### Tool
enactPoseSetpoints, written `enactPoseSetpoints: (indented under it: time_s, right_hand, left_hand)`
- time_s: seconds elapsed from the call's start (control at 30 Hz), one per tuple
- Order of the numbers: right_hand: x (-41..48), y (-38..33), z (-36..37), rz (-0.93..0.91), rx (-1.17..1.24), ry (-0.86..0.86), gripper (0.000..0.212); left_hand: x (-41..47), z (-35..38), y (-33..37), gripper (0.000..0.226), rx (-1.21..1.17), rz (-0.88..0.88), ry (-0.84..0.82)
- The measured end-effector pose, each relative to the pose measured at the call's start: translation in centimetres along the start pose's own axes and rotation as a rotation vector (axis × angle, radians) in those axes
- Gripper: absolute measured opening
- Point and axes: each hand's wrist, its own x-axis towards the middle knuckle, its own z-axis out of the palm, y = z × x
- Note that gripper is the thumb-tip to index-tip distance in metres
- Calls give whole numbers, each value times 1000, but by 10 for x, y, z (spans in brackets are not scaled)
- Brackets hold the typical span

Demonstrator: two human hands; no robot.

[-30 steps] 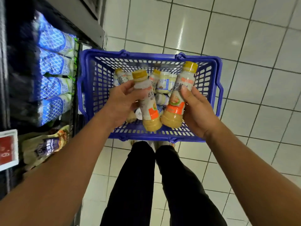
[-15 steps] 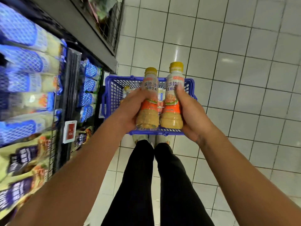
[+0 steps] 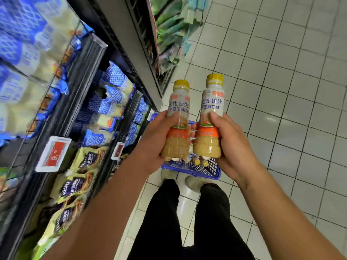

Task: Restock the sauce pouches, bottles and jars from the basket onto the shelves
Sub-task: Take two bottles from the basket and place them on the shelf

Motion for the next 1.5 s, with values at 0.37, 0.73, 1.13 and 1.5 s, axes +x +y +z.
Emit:
enactPoseSetpoints:
  time_s: [0.37,0.73,1.13,1.5]
  right_hand:
    - [-66,-54,63,-11,-188,-337,16]
    - [-152,-35,143,-31,-450,-772,25]
    - [-298,70,214,146,-653,-1198,25]
    - [-470,195,216,271,-718,-1558,45]
  left_hand:
    - [-111,42,23,51,-231,349,266]
    - [-254,36,2,26,-366,718,561]
    - [-436,-7,-100,32,-501,1038,887]
    - [-620,-16,-239,25,-541,1186,1199]
